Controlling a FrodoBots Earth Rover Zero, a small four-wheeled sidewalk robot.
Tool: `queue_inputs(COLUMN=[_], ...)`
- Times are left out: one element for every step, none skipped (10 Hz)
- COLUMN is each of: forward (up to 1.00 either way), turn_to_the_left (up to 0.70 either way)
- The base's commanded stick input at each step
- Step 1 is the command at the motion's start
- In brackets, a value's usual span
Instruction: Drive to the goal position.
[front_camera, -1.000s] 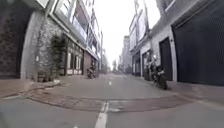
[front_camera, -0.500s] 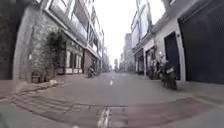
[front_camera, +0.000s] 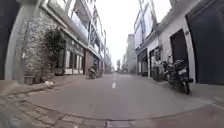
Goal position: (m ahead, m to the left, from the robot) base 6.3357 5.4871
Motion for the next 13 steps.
queue_inputs(forward=[1.0, 1.0, 1.0, 1.0, 1.0, 1.0, 1.0, 1.0, 1.0, 1.0, 1.0, 1.0, 1.0], turn_to_the_left=[0.0, 0.0, 0.0, 0.0, 0.0, 0.0, 0.0, 0.0, 0.0, 0.0, 0.0, 0.0, 0.0])
